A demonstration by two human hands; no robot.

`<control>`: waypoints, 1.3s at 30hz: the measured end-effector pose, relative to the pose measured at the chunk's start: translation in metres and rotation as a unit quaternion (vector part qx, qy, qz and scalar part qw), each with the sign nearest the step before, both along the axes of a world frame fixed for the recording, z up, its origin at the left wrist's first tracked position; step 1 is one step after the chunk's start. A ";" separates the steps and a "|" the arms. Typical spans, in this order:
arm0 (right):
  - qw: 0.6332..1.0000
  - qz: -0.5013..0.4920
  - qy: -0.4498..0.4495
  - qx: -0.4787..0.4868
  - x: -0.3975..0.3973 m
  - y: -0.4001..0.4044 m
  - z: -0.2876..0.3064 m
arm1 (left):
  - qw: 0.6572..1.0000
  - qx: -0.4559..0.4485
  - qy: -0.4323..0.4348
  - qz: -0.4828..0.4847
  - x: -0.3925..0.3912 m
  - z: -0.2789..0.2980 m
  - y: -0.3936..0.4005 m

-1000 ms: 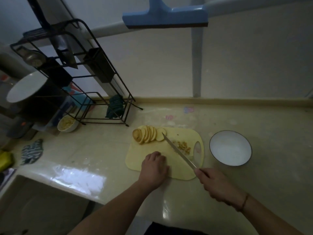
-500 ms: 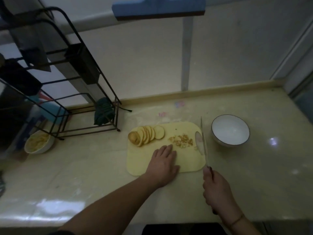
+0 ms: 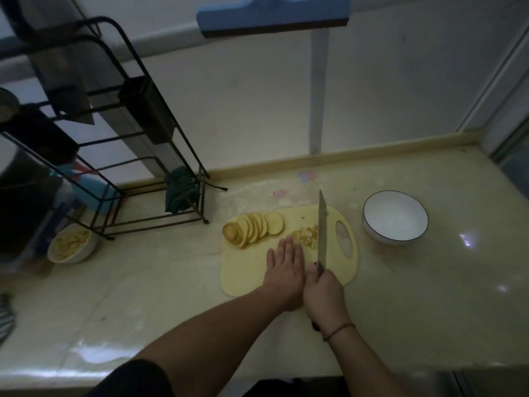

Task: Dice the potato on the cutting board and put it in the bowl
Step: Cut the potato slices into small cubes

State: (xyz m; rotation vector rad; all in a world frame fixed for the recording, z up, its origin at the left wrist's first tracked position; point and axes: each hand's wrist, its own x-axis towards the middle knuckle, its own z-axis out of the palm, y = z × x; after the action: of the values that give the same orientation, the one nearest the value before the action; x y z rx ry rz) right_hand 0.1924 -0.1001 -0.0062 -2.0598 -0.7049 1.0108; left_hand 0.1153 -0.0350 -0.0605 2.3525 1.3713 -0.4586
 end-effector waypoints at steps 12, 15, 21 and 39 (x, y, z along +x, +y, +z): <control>0.993 0.099 -0.062 0.008 0.038 -0.005 -0.008 | 0.999 0.011 -0.040 -0.003 -0.001 0.007 0.007; 0.980 0.153 -0.119 0.042 0.059 -0.023 -0.015 | 0.990 0.056 -0.131 -0.009 -0.018 0.009 0.005; 0.902 0.327 -0.279 0.048 0.105 -0.039 -0.018 | 0.905 0.276 -0.322 0.023 -0.027 0.029 0.001; 0.758 0.442 -0.465 0.116 0.167 0.009 -0.036 | 0.955 0.194 -0.192 0.116 -0.017 0.032 0.045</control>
State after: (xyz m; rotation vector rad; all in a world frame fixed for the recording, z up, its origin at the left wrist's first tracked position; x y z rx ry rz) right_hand 0.3596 -0.0907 -0.0420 -1.8879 -2.3368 0.1614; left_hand 0.0981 0.0101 -0.0286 2.3534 1.6208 0.3521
